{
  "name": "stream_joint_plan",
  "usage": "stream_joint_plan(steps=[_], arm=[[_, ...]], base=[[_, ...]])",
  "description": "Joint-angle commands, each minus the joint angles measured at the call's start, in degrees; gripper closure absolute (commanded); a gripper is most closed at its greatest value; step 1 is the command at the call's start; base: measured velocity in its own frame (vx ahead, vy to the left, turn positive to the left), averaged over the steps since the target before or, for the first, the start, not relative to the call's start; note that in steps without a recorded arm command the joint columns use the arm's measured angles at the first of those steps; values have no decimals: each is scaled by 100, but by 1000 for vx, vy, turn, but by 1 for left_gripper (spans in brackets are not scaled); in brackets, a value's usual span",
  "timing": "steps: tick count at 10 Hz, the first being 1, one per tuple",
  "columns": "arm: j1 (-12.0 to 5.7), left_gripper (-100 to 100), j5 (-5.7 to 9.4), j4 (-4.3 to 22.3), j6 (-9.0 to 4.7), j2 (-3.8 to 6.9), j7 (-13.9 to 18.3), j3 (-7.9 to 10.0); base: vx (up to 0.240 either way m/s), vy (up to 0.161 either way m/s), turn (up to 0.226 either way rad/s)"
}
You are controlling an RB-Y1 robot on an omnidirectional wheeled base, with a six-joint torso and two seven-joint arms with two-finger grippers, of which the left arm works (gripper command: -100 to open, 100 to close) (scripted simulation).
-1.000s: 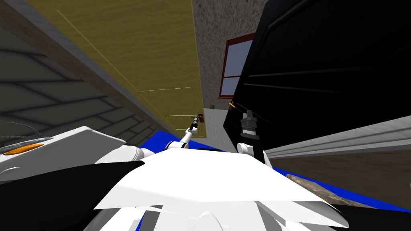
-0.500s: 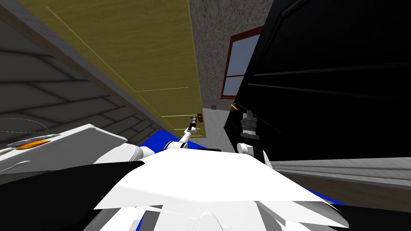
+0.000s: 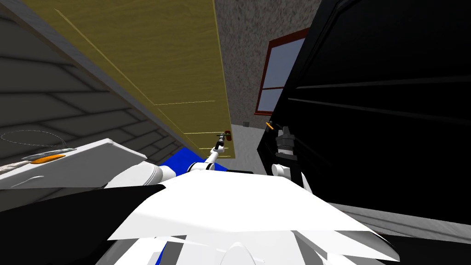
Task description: Push the door open
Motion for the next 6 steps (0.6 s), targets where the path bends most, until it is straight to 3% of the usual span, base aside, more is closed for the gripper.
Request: stream_joint_plan(steps=[1,6], arm=[[-53,100,35,52,-49,68,-36,116],[-47,100,83,56,-47,79,-74,244]], base=[[172,-113,114],[113,-93,79]])
